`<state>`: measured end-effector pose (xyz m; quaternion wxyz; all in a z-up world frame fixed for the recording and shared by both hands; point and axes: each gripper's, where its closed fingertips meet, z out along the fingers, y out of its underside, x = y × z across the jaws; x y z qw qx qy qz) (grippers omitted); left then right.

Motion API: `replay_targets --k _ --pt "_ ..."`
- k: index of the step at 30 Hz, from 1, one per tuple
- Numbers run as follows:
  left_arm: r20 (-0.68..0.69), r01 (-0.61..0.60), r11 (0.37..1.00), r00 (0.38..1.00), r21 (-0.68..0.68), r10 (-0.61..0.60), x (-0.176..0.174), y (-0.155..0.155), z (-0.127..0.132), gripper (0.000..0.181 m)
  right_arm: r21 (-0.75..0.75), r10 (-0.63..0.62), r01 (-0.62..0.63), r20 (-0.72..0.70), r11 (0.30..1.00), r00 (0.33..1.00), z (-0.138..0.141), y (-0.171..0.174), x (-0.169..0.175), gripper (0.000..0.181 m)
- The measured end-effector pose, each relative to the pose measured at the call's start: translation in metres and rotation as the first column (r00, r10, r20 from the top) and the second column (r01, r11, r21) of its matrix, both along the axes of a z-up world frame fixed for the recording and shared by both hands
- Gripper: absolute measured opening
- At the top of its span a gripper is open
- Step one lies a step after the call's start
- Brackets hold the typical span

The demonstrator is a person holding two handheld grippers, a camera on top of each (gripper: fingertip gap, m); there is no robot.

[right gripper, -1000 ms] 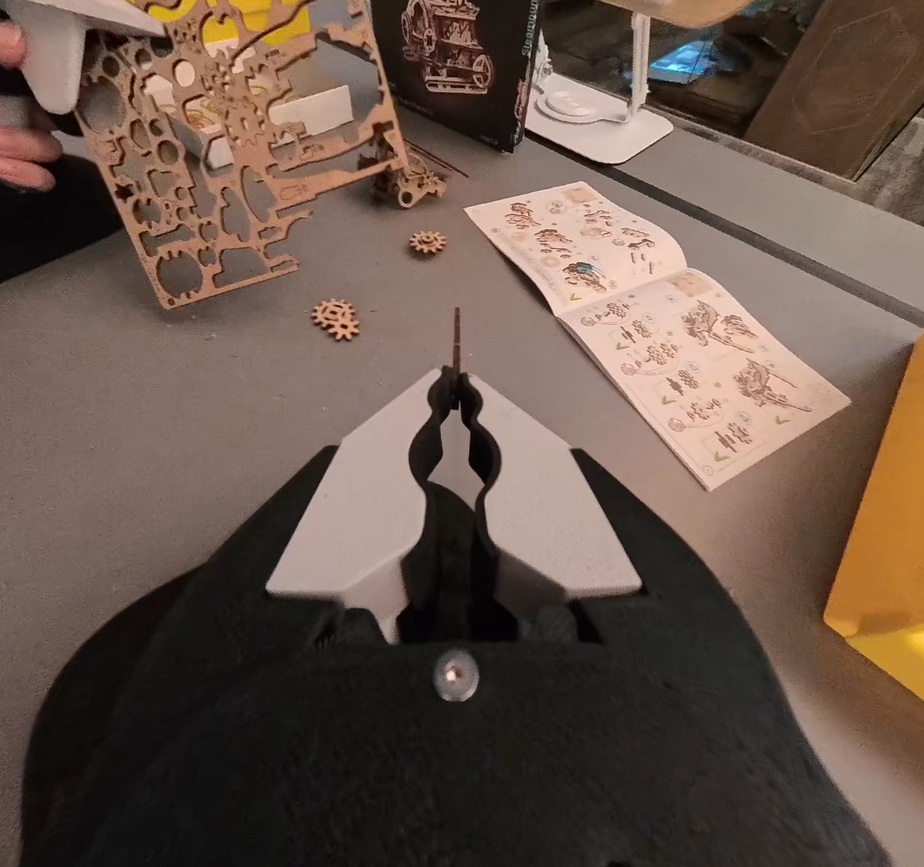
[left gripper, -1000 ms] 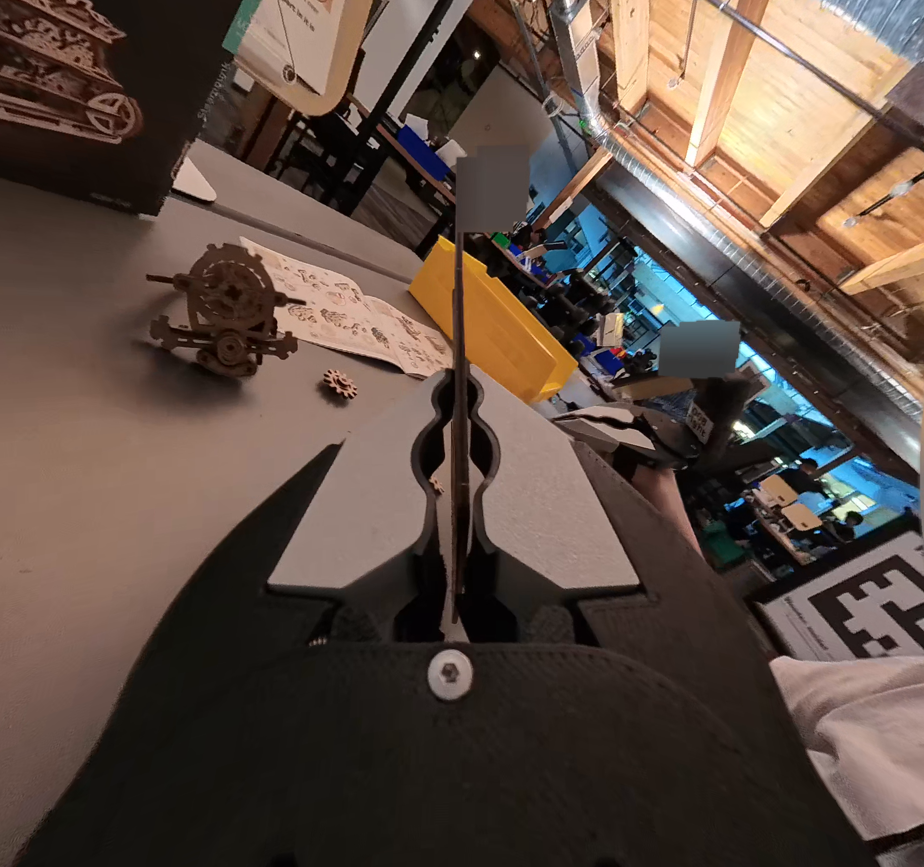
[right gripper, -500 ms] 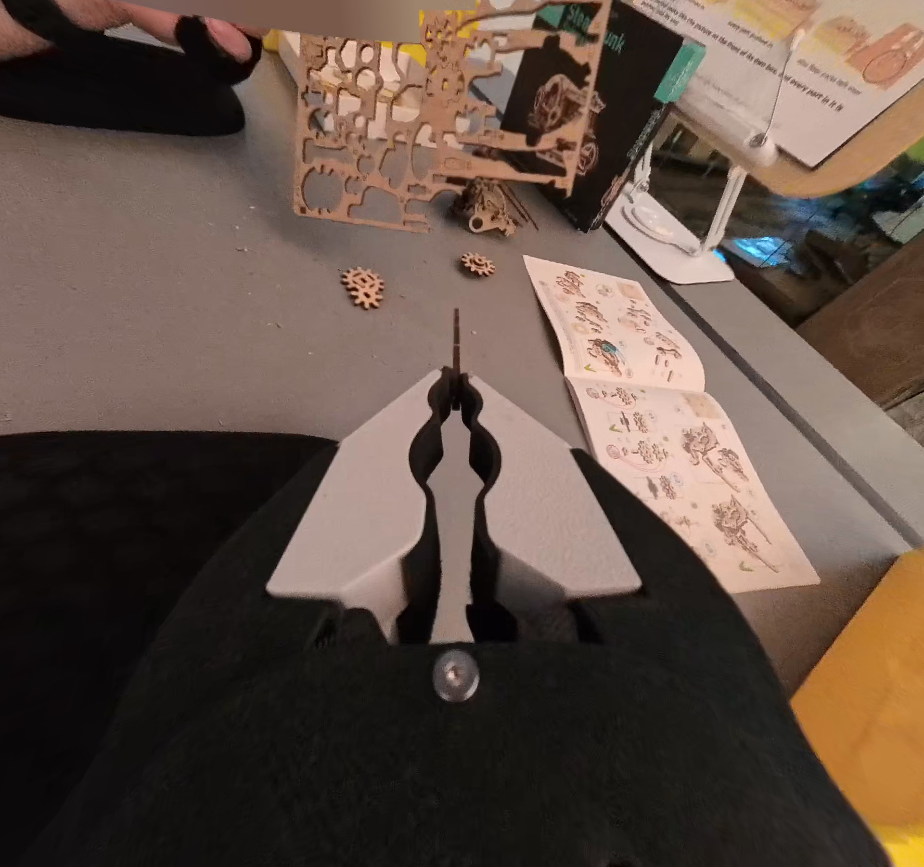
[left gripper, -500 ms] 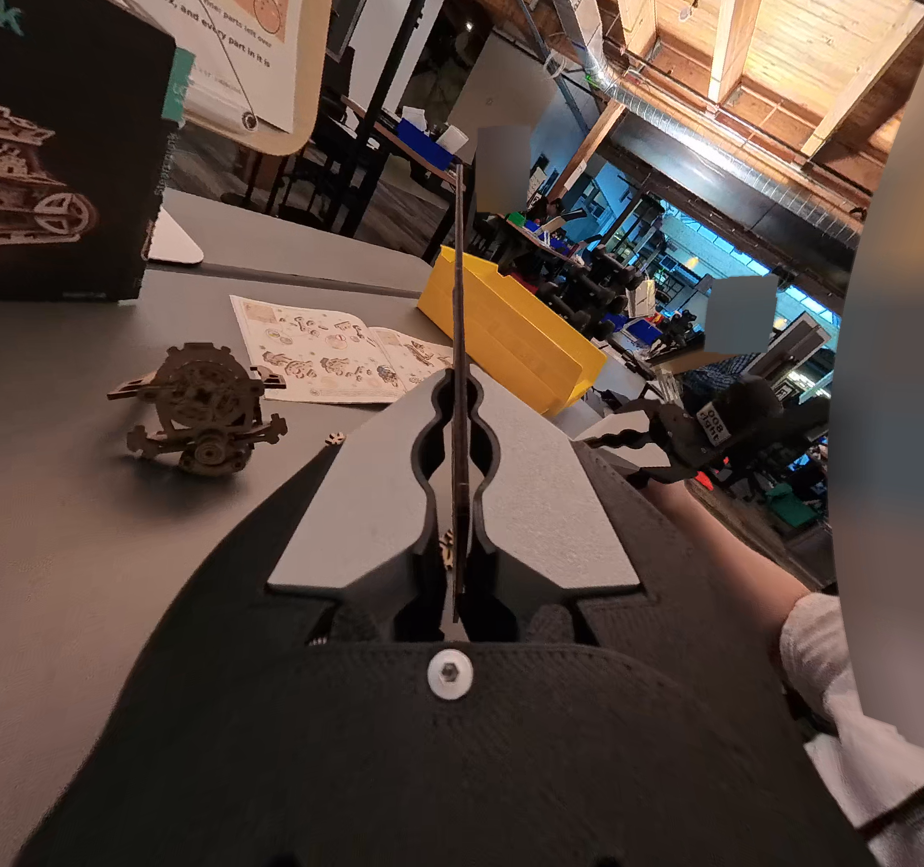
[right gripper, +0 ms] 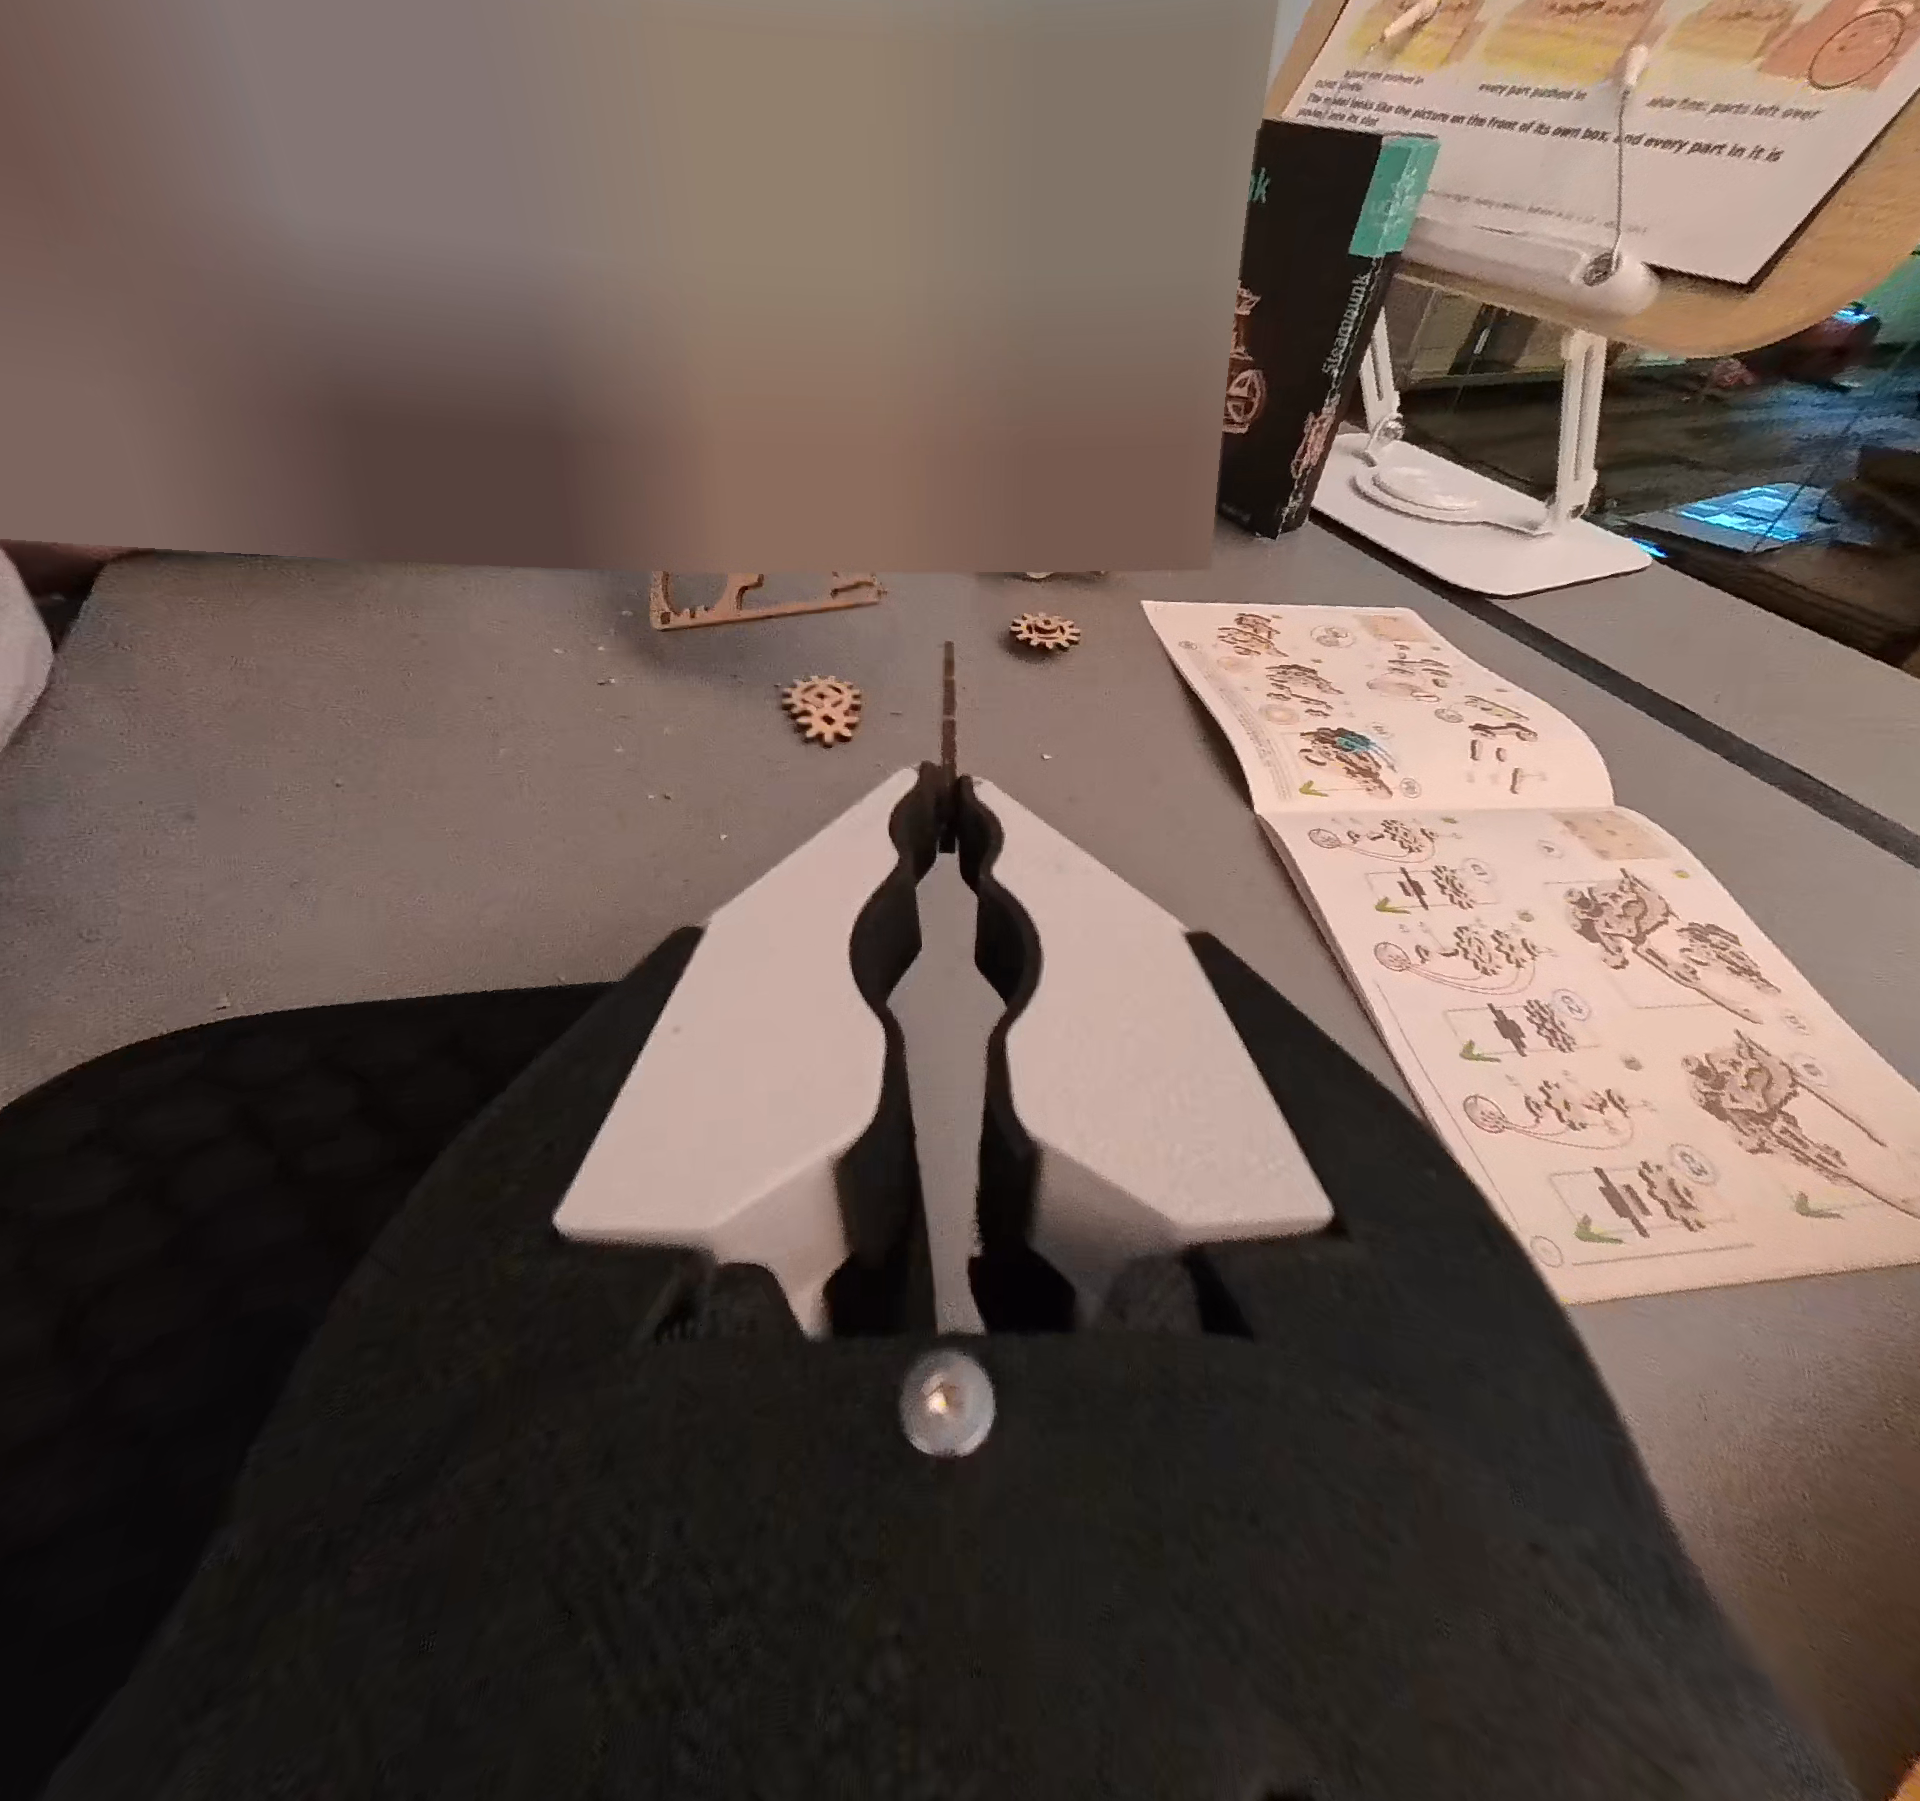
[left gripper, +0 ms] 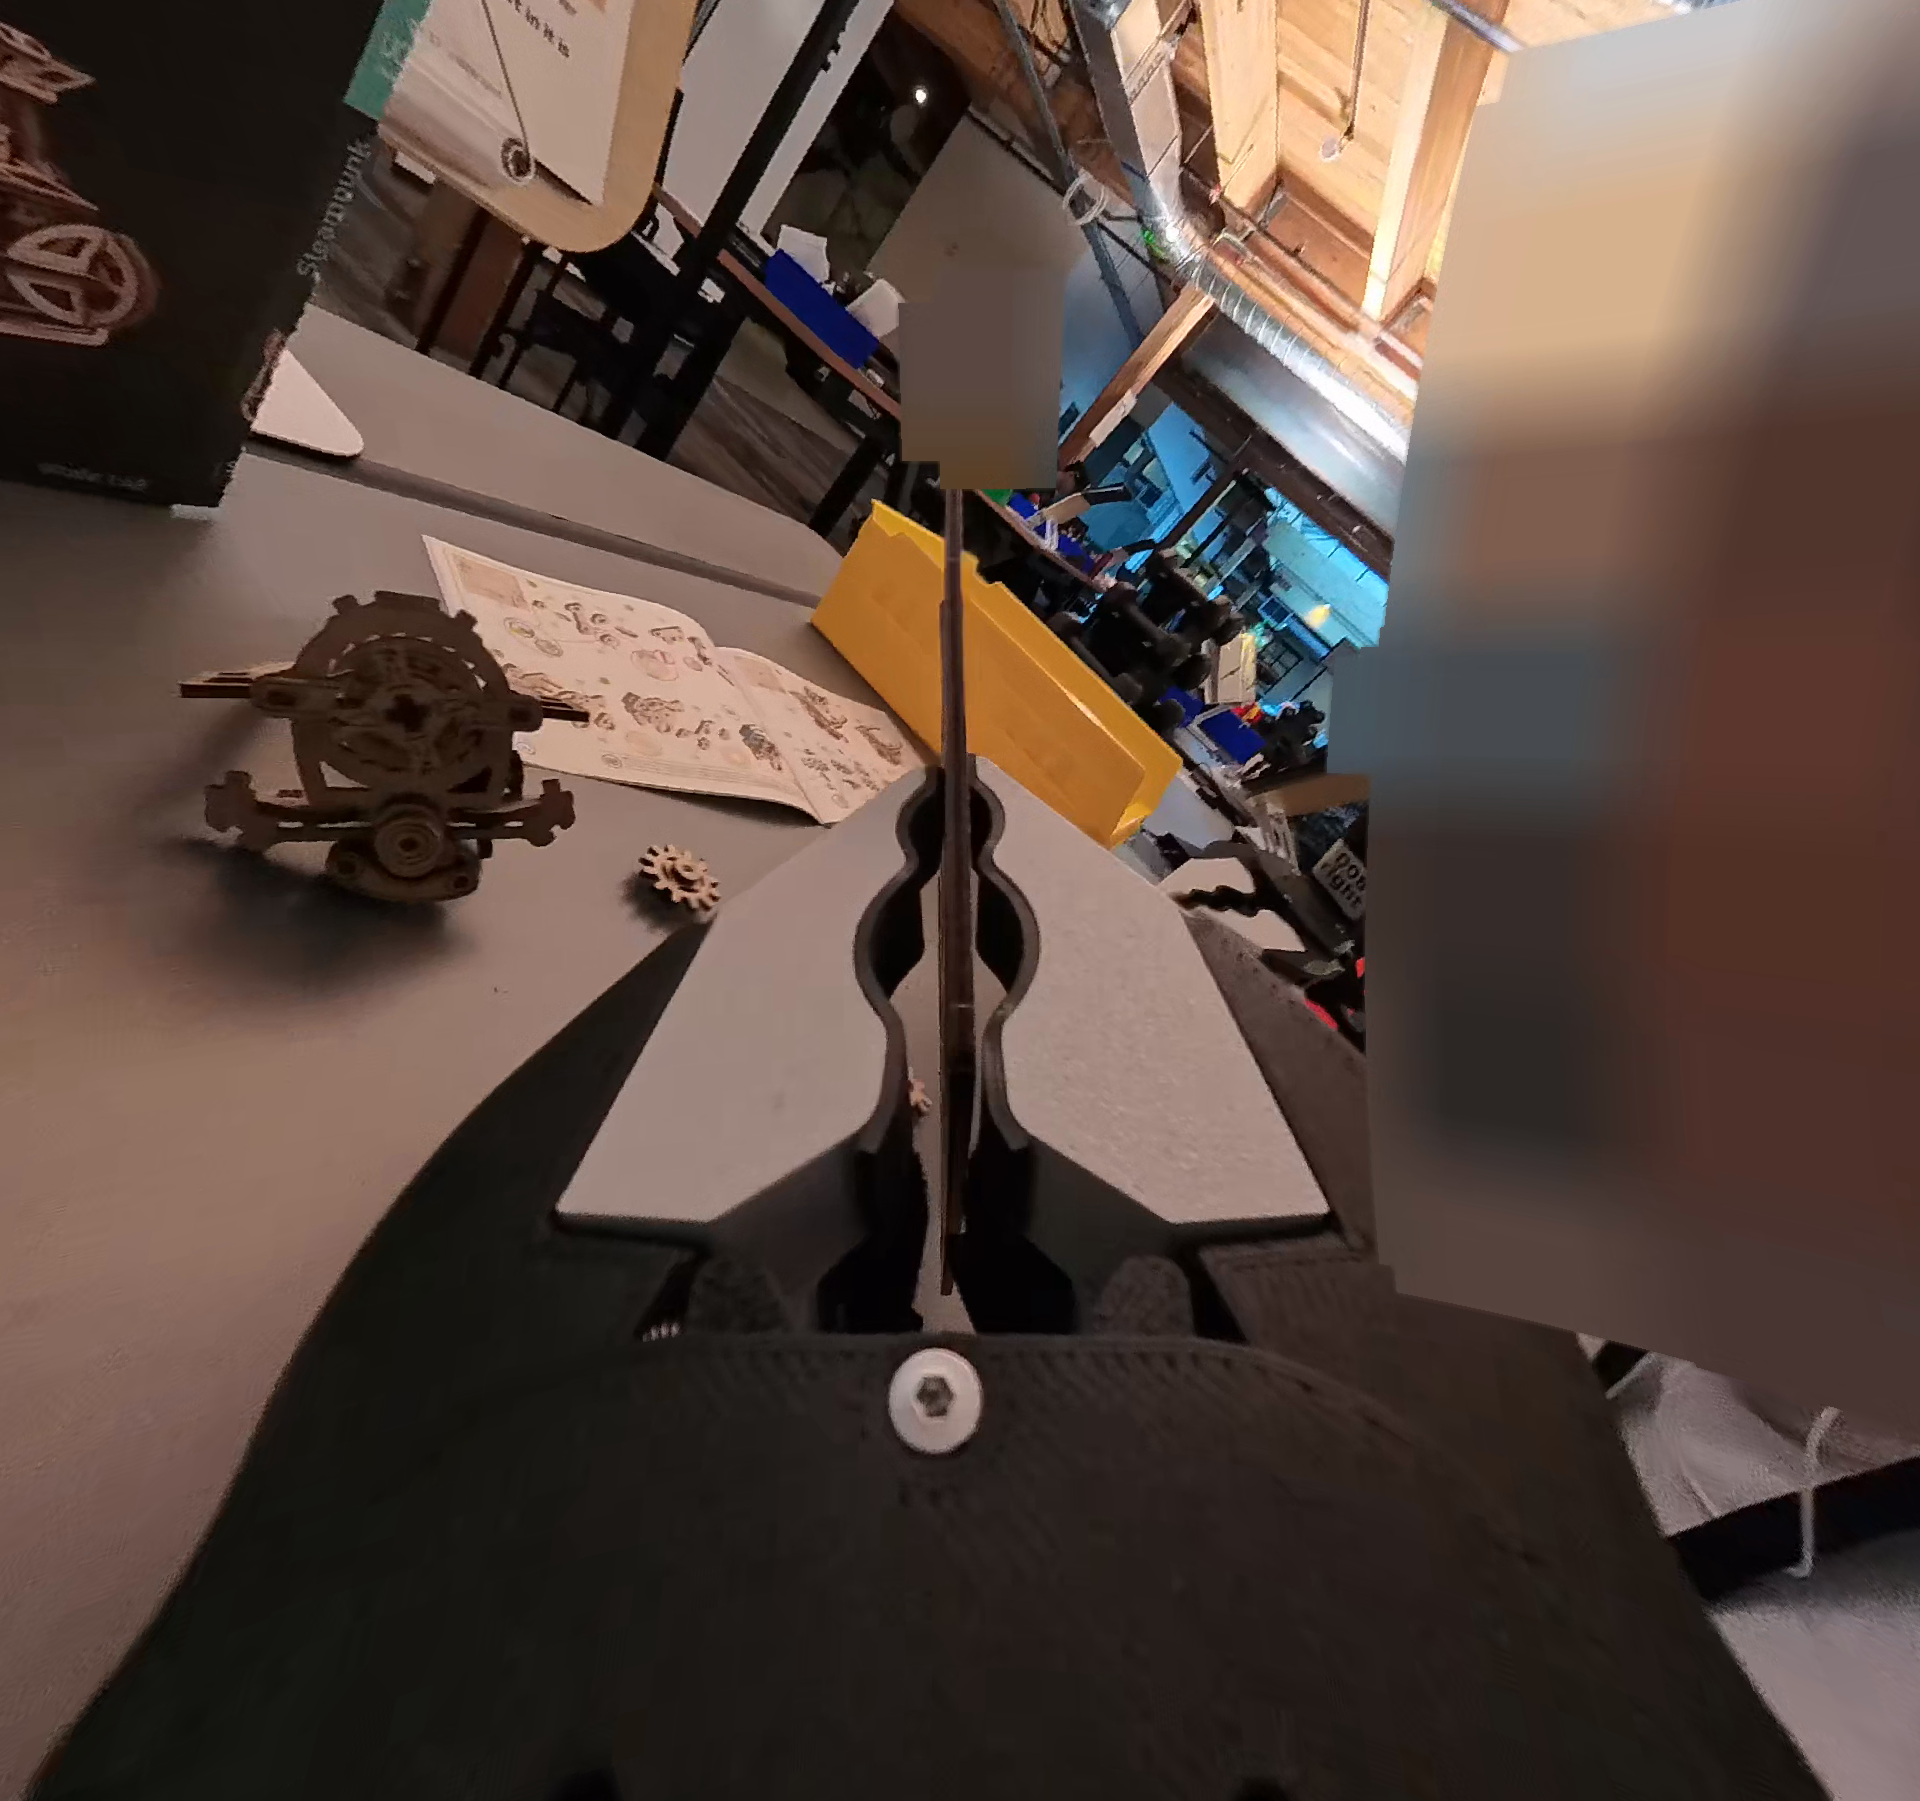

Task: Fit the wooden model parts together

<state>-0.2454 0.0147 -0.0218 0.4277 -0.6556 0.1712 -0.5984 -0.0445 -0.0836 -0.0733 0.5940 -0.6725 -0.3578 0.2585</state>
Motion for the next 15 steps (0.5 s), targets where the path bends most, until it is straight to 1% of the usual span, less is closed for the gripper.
replay_targets --k 3,5,9,15 --pt "-0.064 -0.016 0.999 0.998 0.029 0.018 0.0017 0.0015 -0.0061 0.000 0.004 -0.015 0.015 0.001 1.000 1.000 -0.0002 0.0020 0.0027 0.000" --pt "-0.082 -0.016 0.999 0.996 0.048 0.020 0.0028 0.0009 -0.0059 0.000 0.004 -0.024 0.024 -0.010 1.000 1.000 0.0013 0.0038 0.0054 0.000" --pt "-0.100 -0.037 0.998 0.994 0.056 0.042 0.0007 0.0039 -0.0081 0.000 -0.001 -0.038 0.038 -0.030 0.999 0.999 0.0028 0.0061 0.0096 0.000" --pt "-0.098 -0.033 0.998 0.994 0.053 0.038 0.0023 0.0028 -0.0090 0.000 0.011 -0.038 0.038 -0.026 0.999 0.999 0.0050 0.0040 0.0096 0.000"
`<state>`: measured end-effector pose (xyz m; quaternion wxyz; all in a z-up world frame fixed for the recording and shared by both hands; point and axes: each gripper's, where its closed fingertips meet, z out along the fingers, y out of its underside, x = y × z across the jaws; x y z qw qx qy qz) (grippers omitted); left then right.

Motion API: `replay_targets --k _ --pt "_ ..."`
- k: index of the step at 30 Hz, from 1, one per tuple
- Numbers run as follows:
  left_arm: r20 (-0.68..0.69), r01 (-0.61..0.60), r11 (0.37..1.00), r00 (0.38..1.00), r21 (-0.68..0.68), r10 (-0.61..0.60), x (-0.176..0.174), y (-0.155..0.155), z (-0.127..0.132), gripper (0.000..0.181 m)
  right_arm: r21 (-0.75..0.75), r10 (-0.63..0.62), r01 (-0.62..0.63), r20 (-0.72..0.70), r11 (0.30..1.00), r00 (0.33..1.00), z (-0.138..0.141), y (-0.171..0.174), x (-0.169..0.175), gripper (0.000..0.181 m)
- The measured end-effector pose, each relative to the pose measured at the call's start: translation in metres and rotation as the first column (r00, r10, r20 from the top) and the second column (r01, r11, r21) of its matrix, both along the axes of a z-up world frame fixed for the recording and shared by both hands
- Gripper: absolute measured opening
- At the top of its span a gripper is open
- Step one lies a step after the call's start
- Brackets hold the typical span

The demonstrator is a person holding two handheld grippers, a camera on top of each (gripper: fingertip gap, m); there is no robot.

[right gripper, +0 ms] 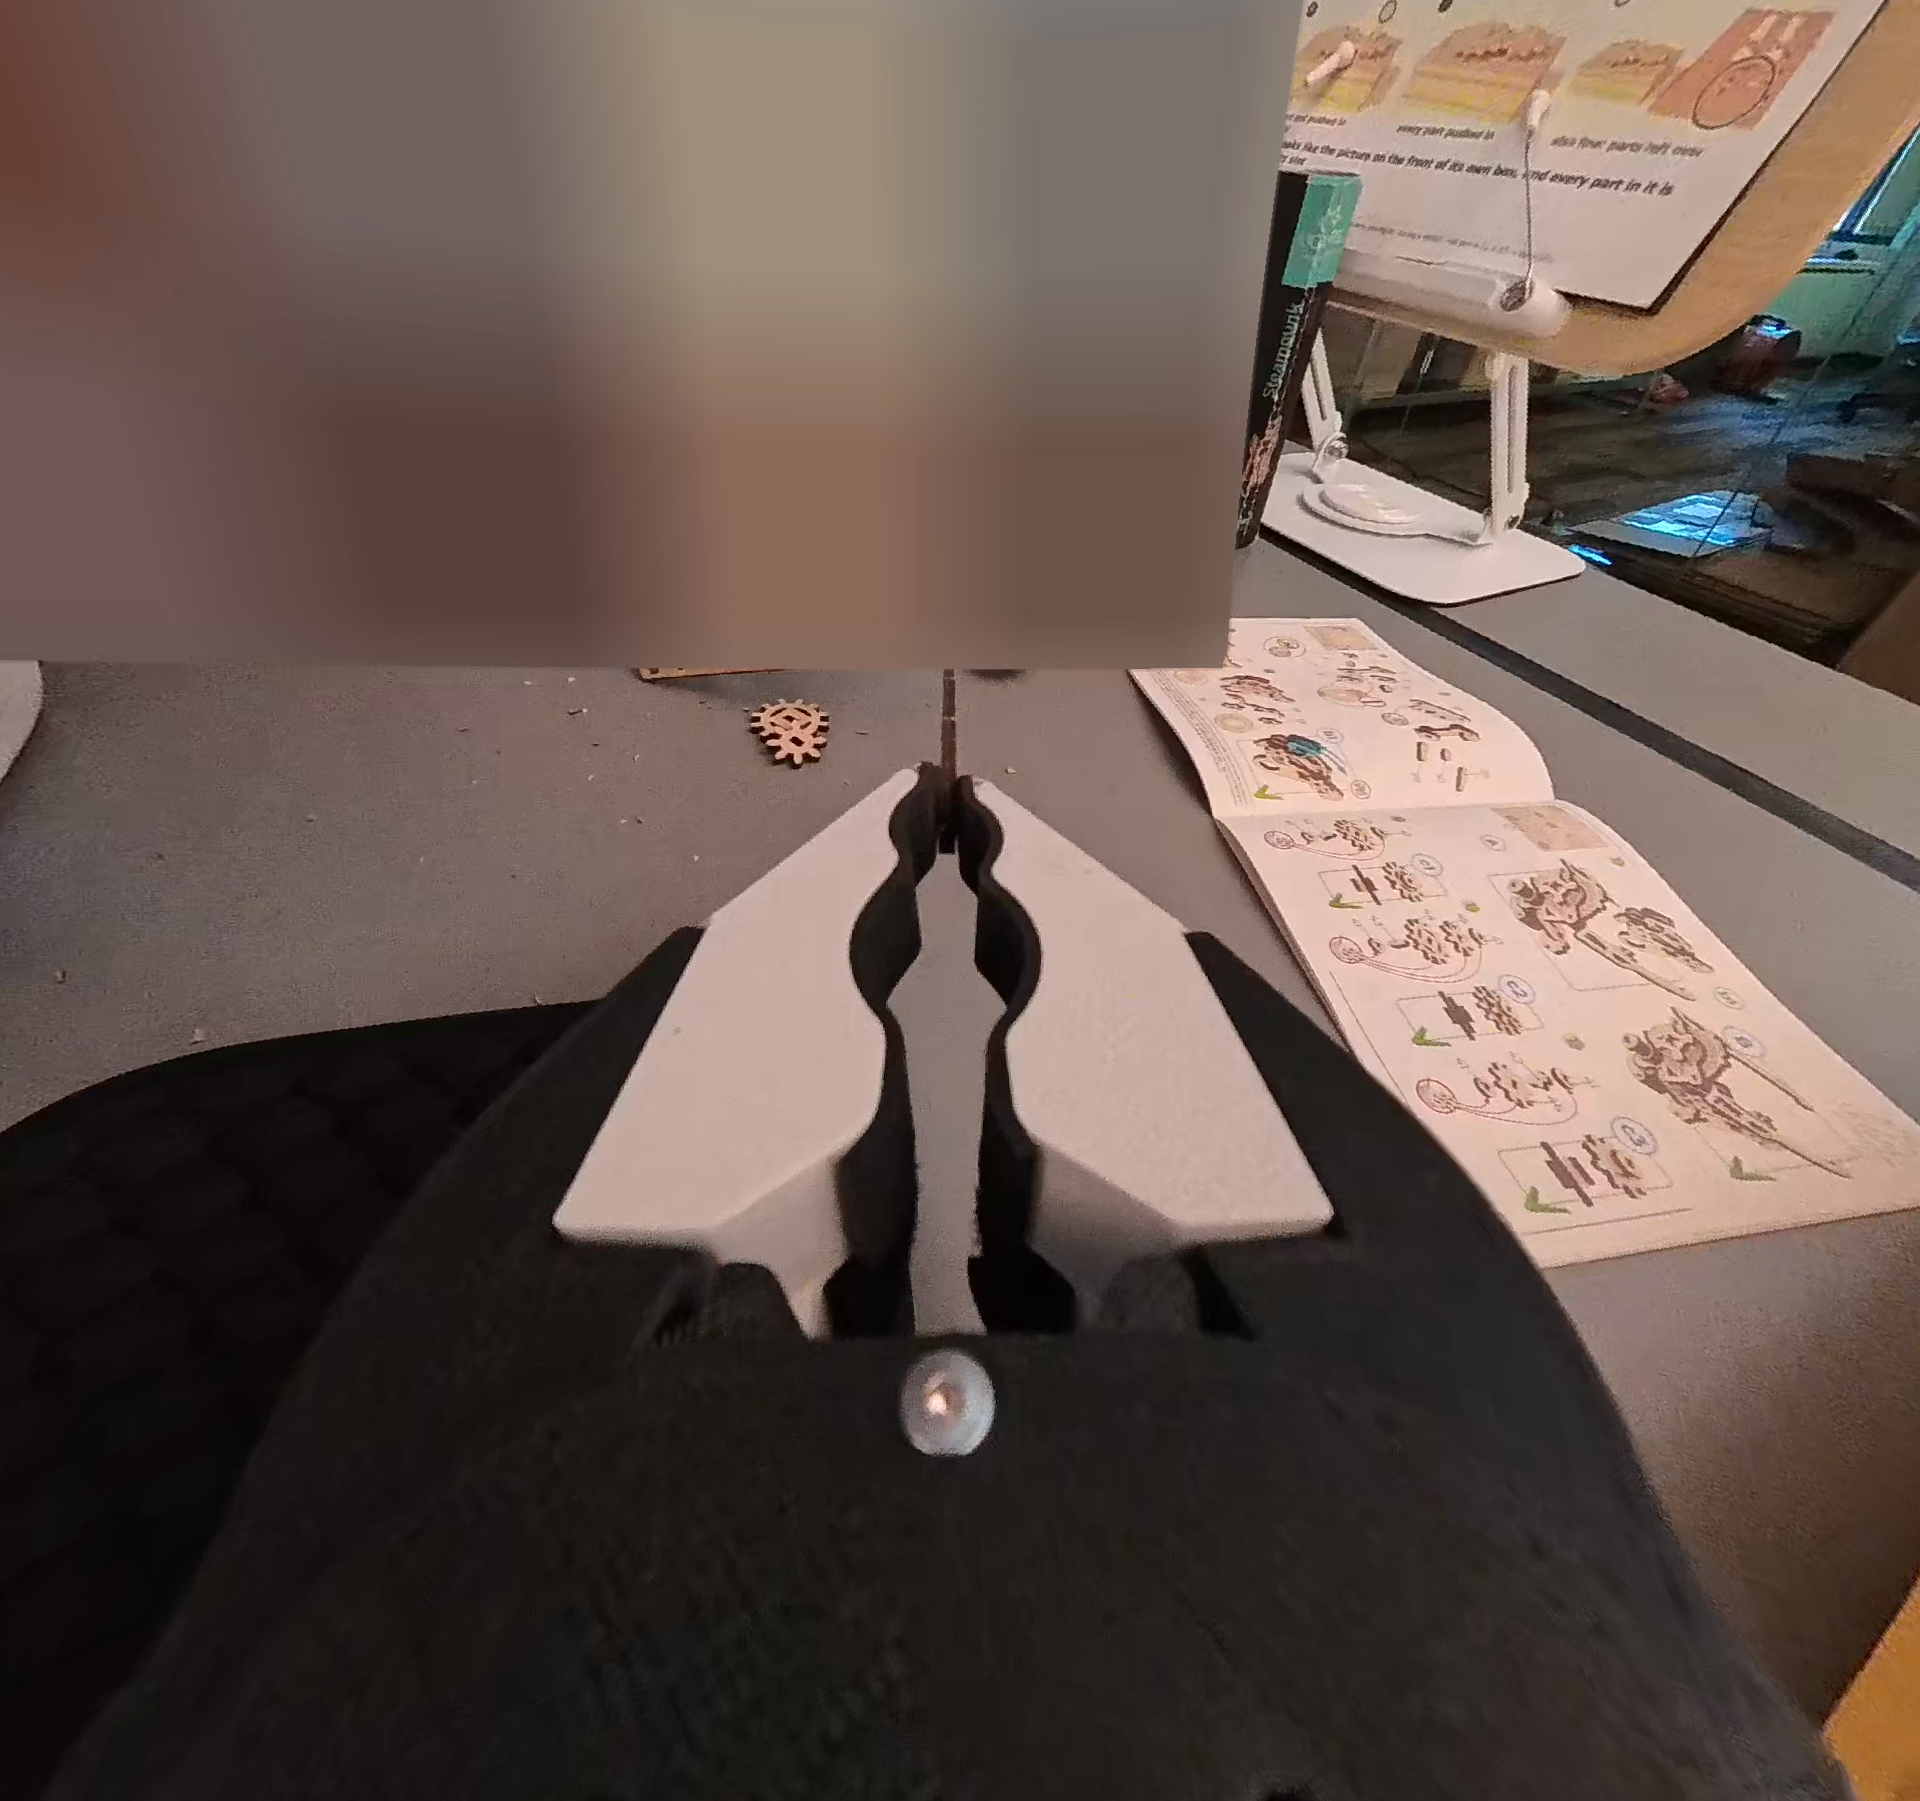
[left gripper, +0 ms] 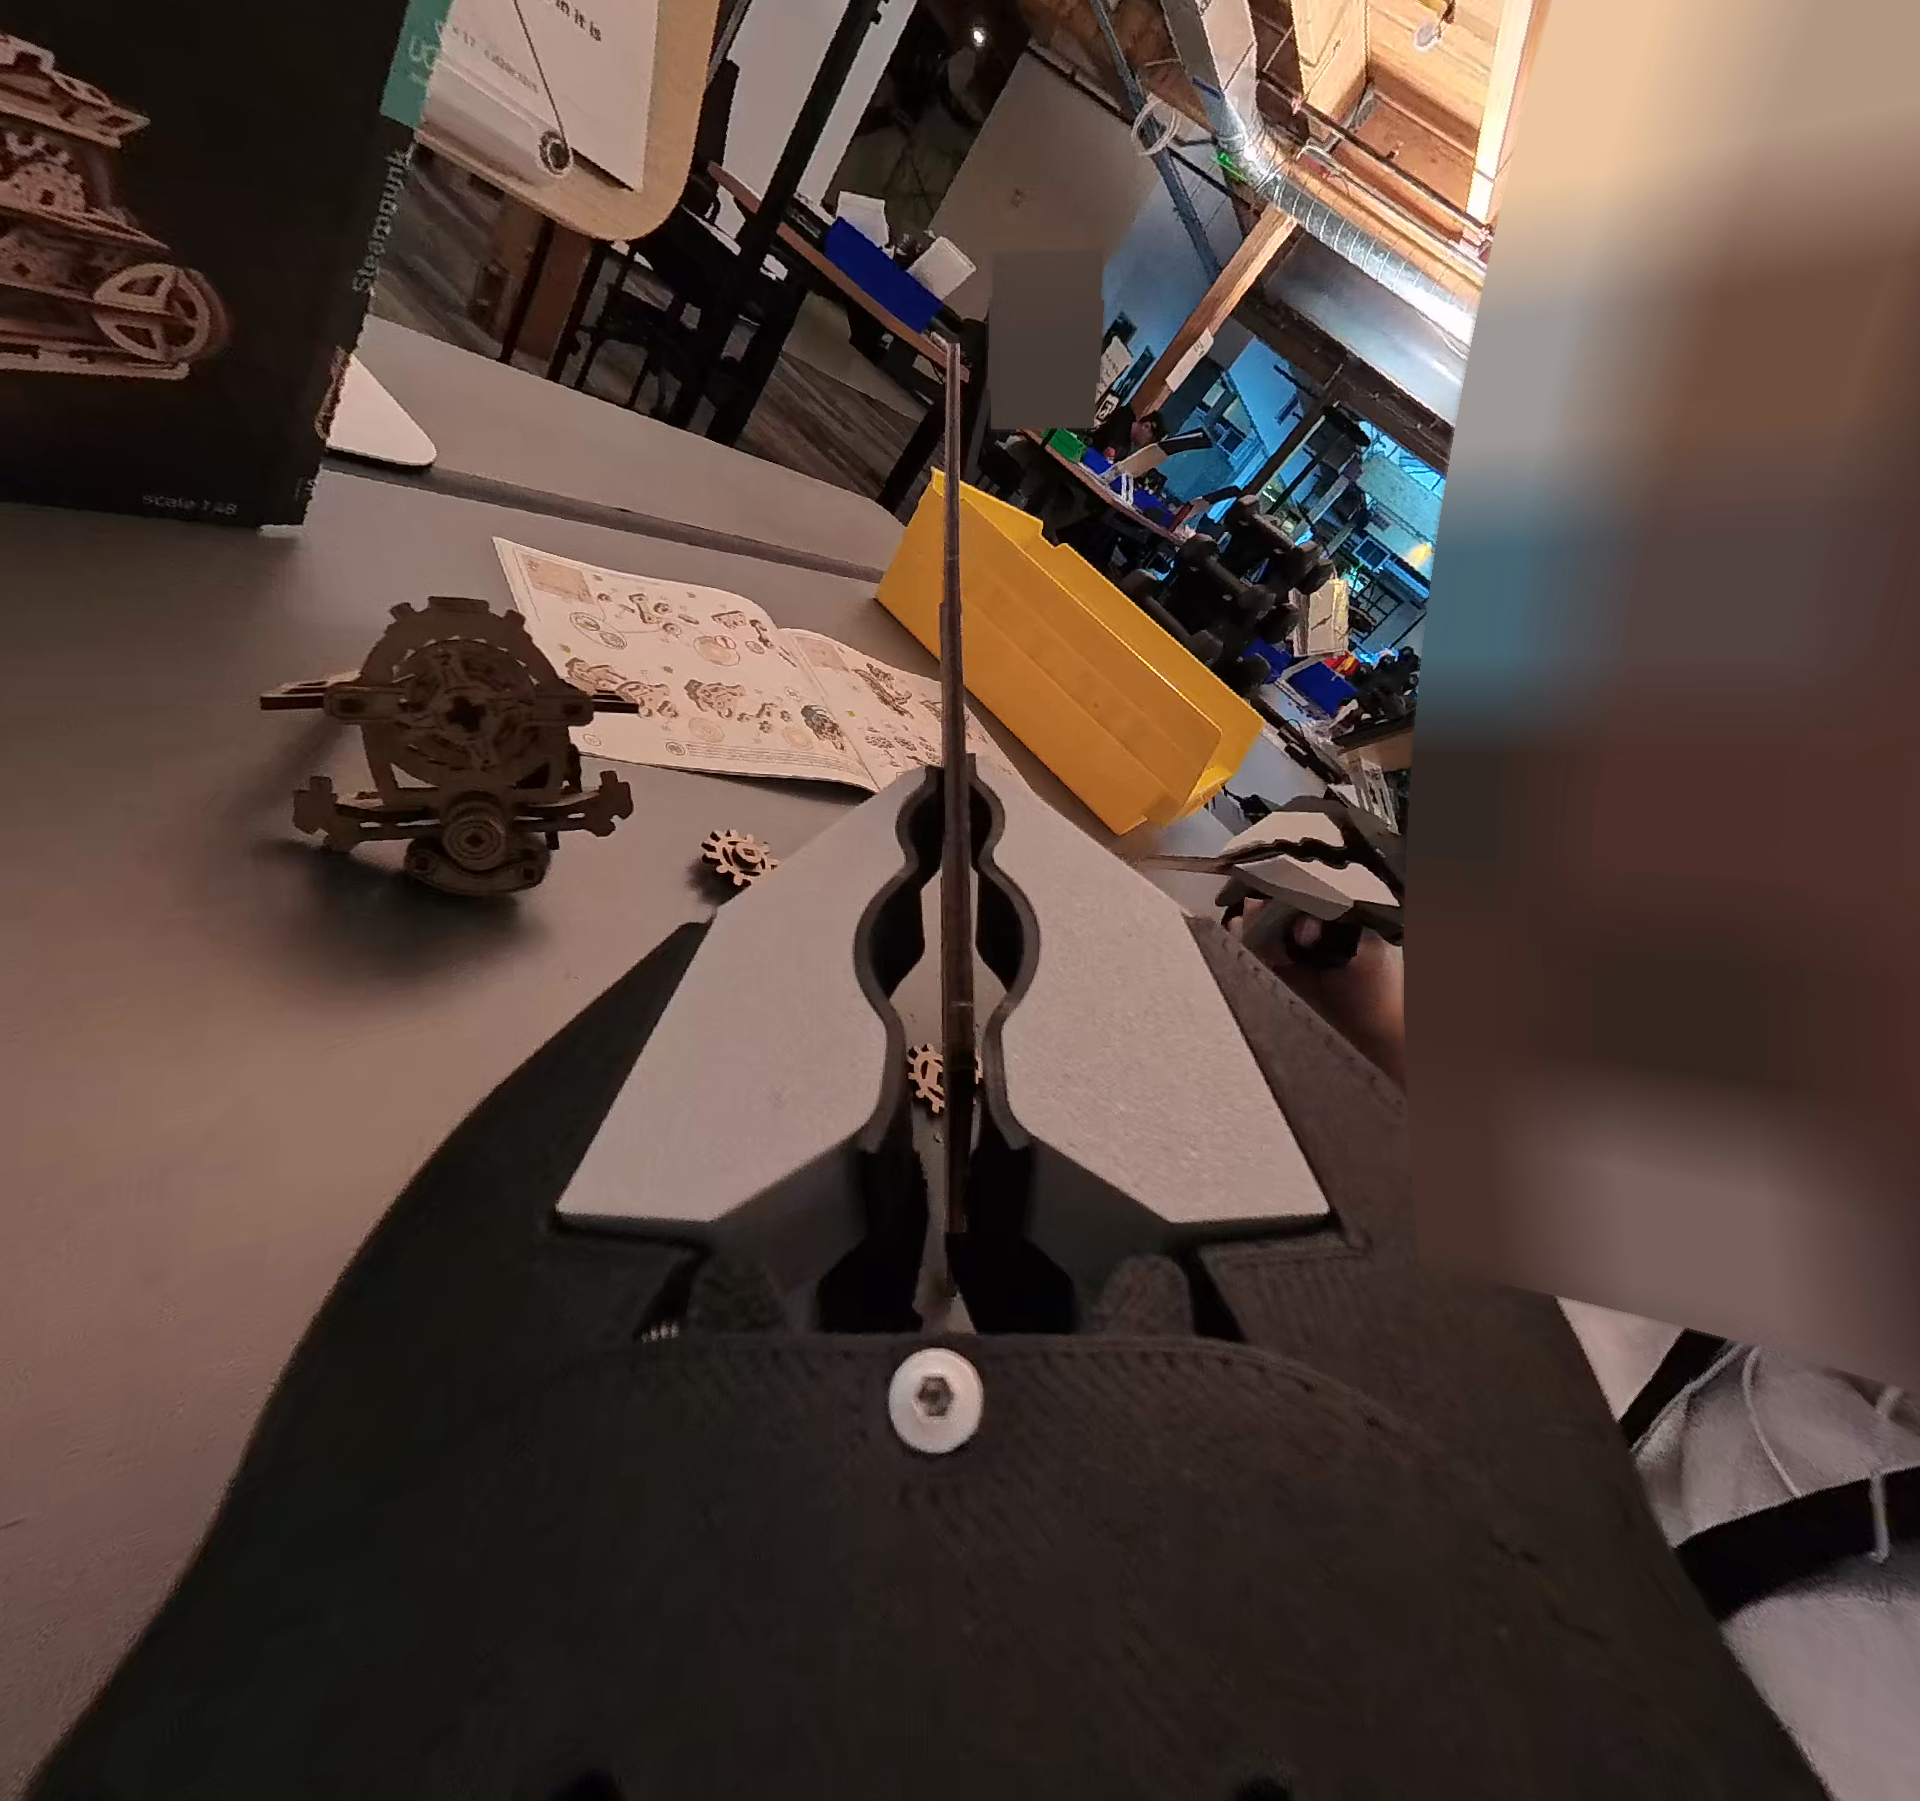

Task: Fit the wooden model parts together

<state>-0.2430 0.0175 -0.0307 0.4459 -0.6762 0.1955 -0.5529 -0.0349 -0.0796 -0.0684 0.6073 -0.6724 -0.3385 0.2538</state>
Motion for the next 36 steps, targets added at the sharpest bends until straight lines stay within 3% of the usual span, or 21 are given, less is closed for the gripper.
replay_targets --k 36 --pt "-0.024 -0.018 1.000 1.000 0.025 0.018 -0.0012 0.0009 -0.0021 0.000 0.043 -0.017 0.015 0.058 0.999 0.998 0.0005 -0.0004 0.0024 0.000"
